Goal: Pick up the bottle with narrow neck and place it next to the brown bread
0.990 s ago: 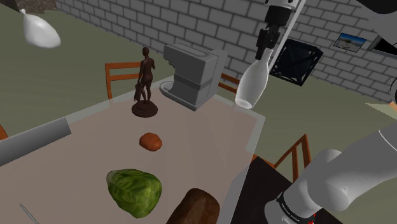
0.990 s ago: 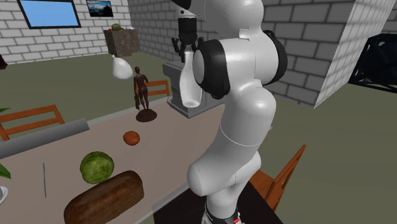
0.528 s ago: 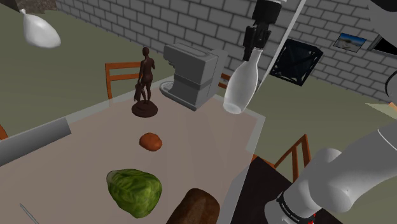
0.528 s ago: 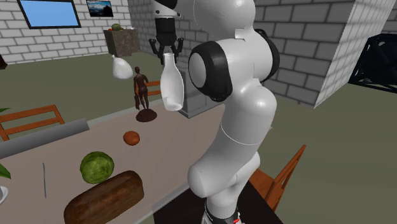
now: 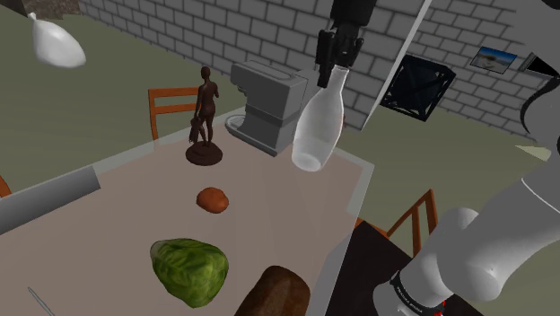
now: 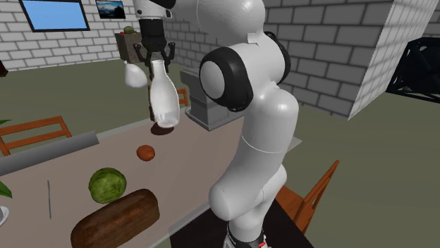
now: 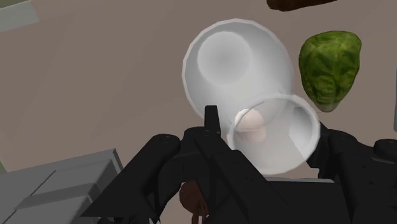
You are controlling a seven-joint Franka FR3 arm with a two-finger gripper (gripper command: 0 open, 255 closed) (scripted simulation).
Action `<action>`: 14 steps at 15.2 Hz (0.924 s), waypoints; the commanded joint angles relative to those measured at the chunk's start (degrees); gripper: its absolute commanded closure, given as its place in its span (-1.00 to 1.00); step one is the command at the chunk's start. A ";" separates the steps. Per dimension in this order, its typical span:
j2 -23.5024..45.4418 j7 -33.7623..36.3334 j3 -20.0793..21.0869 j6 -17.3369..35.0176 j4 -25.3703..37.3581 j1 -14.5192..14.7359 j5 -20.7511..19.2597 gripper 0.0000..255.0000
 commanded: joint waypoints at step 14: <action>7.35 14.29 8.11 4.88 2.87 6.22 -0.20 1.00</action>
